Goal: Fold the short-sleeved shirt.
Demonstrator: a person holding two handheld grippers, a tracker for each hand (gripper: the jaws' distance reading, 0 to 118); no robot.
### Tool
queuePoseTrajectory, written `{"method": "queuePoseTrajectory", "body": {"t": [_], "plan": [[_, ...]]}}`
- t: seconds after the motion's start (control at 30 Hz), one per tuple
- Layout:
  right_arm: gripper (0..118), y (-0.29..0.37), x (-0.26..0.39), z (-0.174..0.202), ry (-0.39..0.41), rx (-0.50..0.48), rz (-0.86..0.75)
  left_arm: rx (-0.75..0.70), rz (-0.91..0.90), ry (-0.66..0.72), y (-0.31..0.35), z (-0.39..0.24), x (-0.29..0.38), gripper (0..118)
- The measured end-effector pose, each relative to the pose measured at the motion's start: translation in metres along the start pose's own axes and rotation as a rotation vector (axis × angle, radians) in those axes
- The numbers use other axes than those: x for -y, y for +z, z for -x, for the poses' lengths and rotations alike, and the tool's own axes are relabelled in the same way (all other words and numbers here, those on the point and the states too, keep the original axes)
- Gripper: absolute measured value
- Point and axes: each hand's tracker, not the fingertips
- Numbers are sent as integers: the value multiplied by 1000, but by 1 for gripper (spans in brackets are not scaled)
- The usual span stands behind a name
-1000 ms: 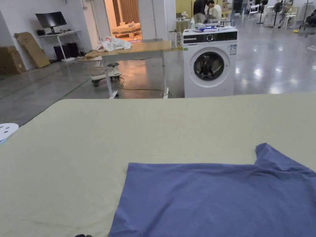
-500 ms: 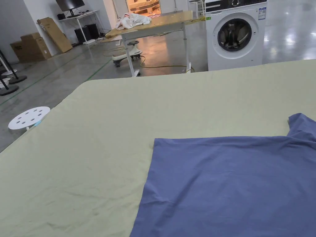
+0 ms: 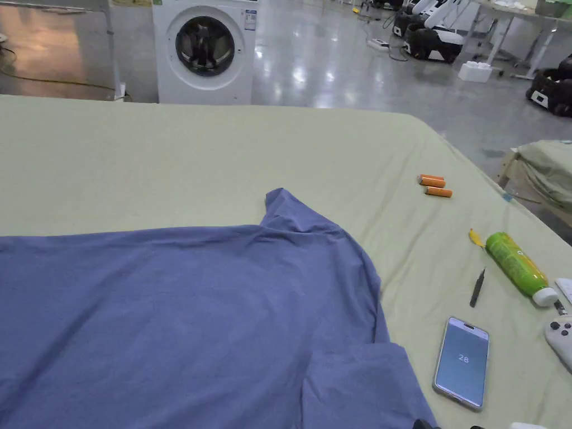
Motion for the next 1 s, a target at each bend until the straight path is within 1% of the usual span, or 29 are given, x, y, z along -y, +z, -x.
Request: {"method": "queuePoseTrajectory", "body": {"t": [0.07, 0.1, 0.13, 0.17, 0.2, 0.23, 0.27, 0.33, 0.37, 0.43, 0.47, 0.53, 0.6, 0.67, 0.73, 0.77, 0.8, 0.83, 0.9, 1.0], "plan": [[72, -15, 6, -3, 12, 18, 60, 11, 0, 28, 0, 3, 0, 11], [69, -24, 10, -5, 3, 34, 85, 19, -2, 50, 1, 6, 0, 11], [60, -32, 13, -8, -12, 39, 113, 25, -5, 67, 2, 7, 1, 11], [49, -38, 15, -11, -34, 25, 145, 28, -7, 78, 3, 8, 1, 11], [34, -42, 17, -14, -51, 12, 152, 29, -9, 85, 3, 8, 2, 11], [18, -42, 19, -15, -35, 22, 122, 28, -10, 87, 3, 8, 2, 11], [8, -39, 16, -15, -26, 3, 111, 26, -11, 87, 3, 7, 2, 11], [7, -36, 14, -12, -55, -37, 107, 15, -14, 80, 4, 3, 2, 11], [6, -33, 14, -8, -45, -31, 106, 8, -15, 71, 4, 1, 3, 11], [6, -30, 11, -2, 20, -13, 99, -10, -25, 45, 6, -4, 3, 9], [6, -26, 8, 0, 29, -4, 80, -22, -47, 22, 11, -7, 3, 8], [6, -17, -2, 1, 15, -20, 62, -26, -104, -22, 26, -13, 1, 6], [6, -7, -18, 2, -6, -37, -11, 5, -141, 7, 41, -17, -15, 6], [6, -7, -43, 3, -28, -72, -49, 54, -169, 72, 47, -12, -40, 6], [6, -21, -66, 6, -25, -109, -71, 106, -218, 156, 46, -4, -66, 6], [6, -29, -80, 13, -12, -108, -79, 131, -233, 177, 40, -1, -79, 6], [6, -40, -91, 16, 15, -114, -83, 142, -238, 177, 34, 1, -90, 6], [6, -53, -103, 21, 34, -113, -91, 123, -234, 155, 24, 3, -105, 6], [6, -81, -126, 27, 45, -118, -78, 104, -229, 137, 1, 7, -131, 6], [6, -126, -152, 34, 53, -114, -52, 89, -184, 148, -43, 25, -164, 6]]}}
